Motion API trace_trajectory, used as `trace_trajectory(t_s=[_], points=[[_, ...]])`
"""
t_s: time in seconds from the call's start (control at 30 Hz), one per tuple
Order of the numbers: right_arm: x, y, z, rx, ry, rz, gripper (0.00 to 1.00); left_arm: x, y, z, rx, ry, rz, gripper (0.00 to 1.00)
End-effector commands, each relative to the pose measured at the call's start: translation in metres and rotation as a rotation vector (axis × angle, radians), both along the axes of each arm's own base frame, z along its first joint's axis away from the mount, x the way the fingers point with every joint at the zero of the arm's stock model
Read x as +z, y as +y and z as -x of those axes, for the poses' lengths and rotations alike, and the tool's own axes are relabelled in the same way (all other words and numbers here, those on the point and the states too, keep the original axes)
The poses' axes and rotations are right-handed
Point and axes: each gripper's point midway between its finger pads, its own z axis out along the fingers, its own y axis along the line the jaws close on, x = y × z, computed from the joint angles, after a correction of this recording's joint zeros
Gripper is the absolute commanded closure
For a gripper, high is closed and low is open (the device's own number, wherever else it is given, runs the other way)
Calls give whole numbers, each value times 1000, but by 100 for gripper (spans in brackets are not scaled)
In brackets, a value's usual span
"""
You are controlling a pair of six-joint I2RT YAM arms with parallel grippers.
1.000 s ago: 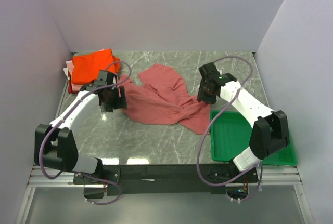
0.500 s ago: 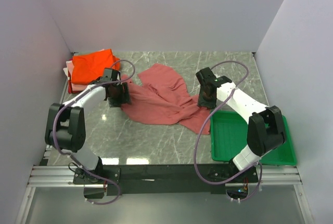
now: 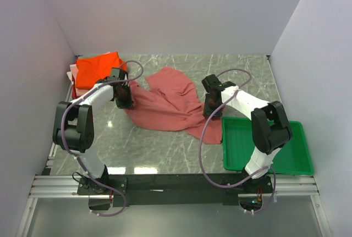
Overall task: Fold and stack the t-shirts
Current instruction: Flatten the tshirt out
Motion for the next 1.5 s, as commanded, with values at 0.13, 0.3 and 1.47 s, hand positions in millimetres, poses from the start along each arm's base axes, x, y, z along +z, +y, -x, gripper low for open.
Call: trace_trajectory(t_s=[0.13,0.3,1.47], points=[[-1,41,-10,91,2,-68,59,88,57,34,86,-78,-201,99],[-1,66,-16,126,20,-126,59,139,72,49,186,-161,-173,99],[-26,58,148,76,205,-70,59,123,27,1,7,-122,4,99]])
